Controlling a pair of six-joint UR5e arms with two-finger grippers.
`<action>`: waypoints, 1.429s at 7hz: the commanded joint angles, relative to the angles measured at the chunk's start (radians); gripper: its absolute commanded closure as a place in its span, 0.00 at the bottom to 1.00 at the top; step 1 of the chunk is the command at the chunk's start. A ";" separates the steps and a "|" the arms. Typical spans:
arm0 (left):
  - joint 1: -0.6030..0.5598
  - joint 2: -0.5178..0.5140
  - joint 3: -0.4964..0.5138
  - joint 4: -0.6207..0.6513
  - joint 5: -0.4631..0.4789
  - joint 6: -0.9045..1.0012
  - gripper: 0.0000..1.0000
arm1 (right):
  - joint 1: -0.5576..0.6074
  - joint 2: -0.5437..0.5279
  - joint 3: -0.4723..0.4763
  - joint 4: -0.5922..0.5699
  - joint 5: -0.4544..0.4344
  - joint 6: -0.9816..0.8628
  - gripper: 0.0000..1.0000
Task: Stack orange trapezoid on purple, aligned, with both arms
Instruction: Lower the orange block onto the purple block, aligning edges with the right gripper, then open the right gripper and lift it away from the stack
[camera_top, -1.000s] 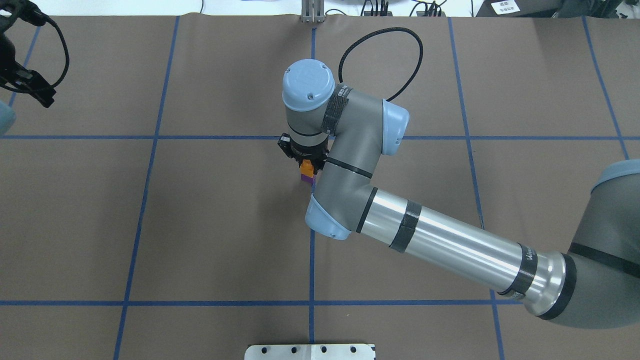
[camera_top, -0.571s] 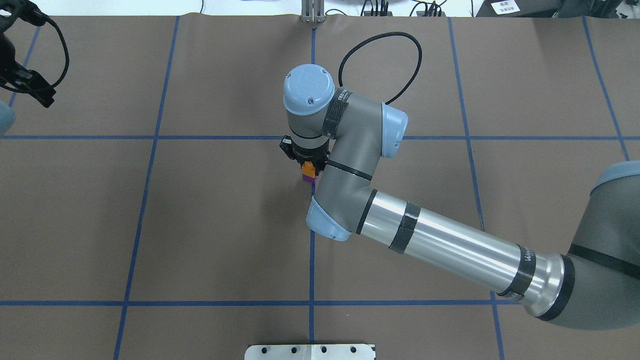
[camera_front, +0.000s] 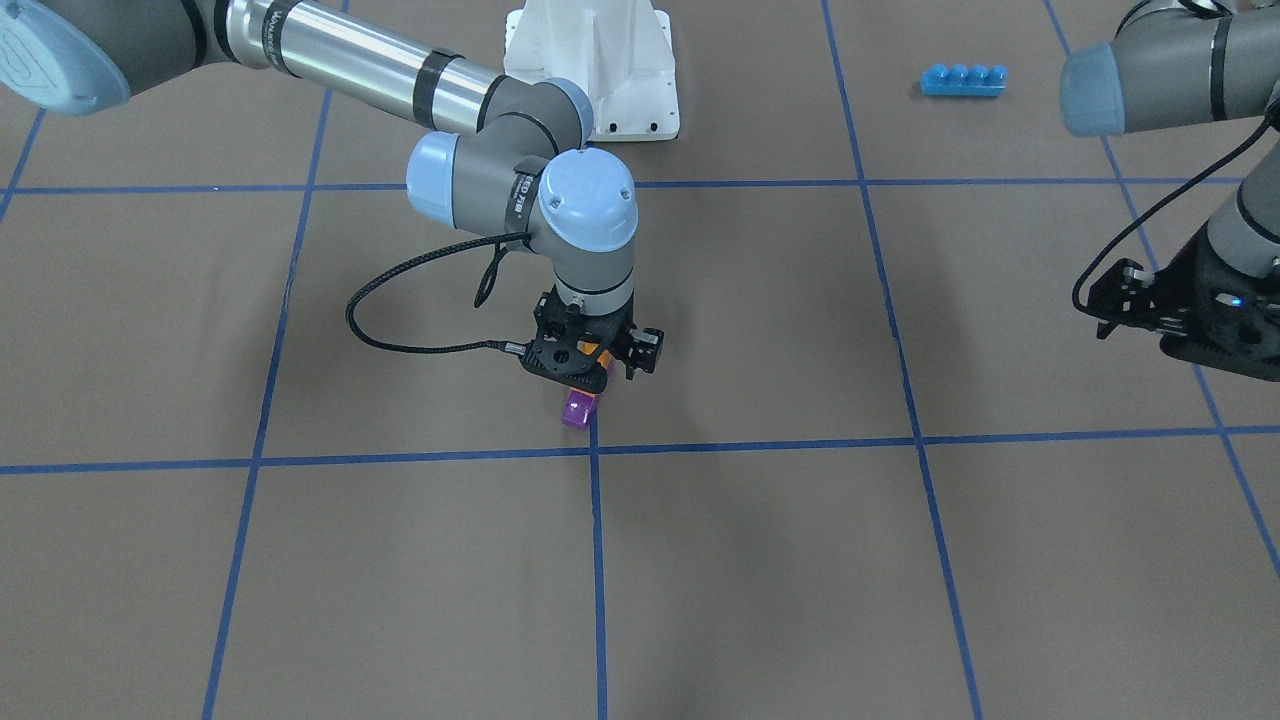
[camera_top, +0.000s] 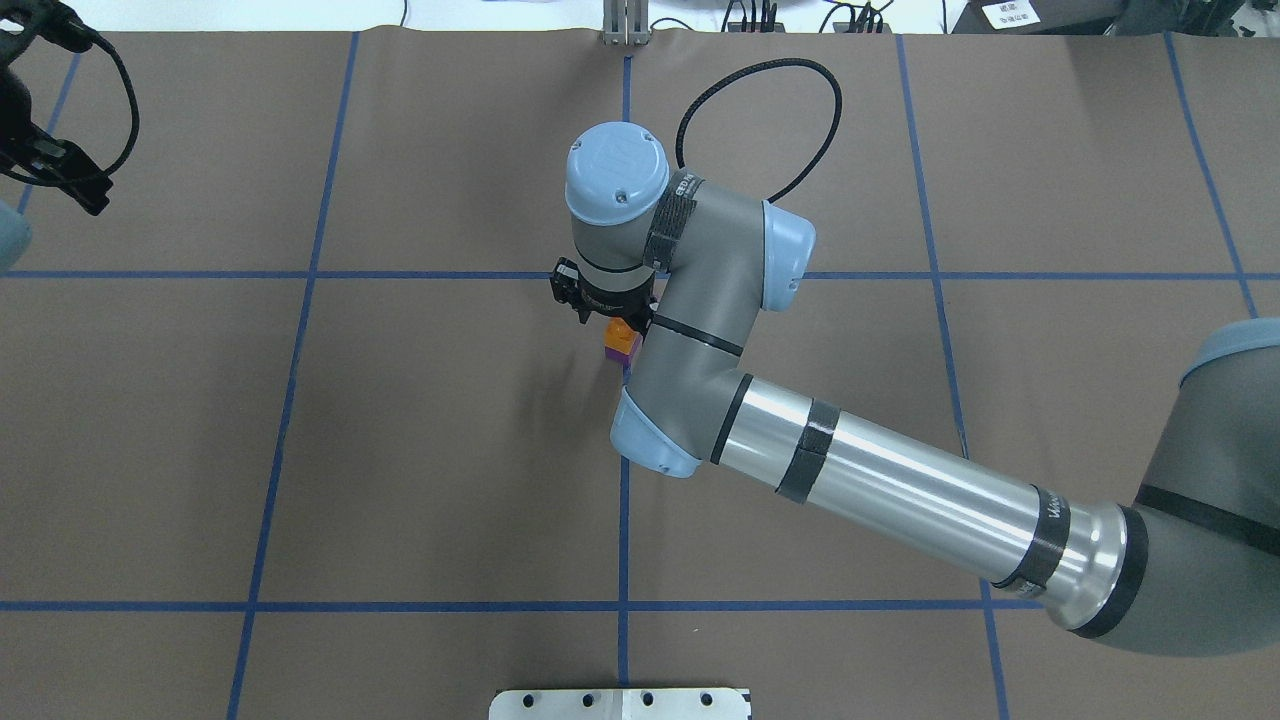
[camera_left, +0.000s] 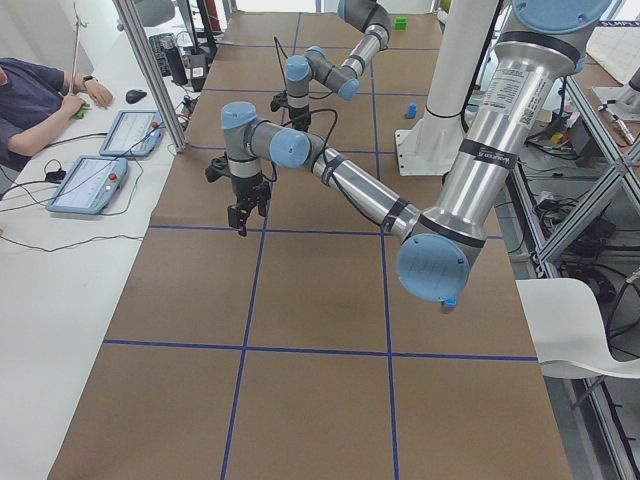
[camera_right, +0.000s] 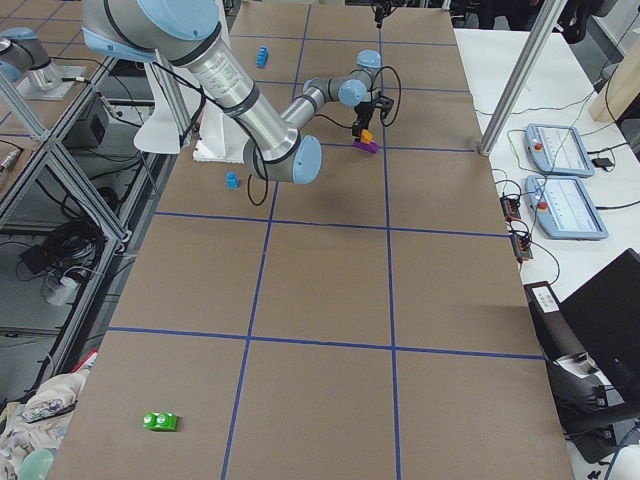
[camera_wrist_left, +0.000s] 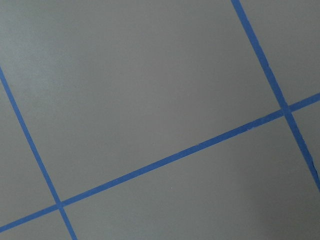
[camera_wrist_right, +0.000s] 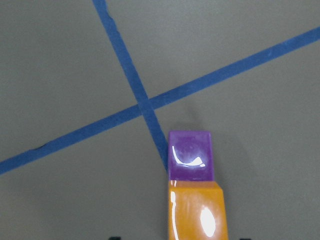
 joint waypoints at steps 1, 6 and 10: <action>-0.001 -0.002 0.000 0.000 -0.001 0.001 0.00 | 0.046 -0.004 0.110 -0.054 0.020 0.000 0.00; -0.213 0.139 0.001 0.000 -0.128 0.222 0.00 | 0.383 -0.428 0.621 -0.378 0.208 -0.658 0.00; -0.401 0.256 0.080 -0.081 -0.158 0.339 0.00 | 0.796 -0.769 0.542 -0.375 0.339 -1.478 0.00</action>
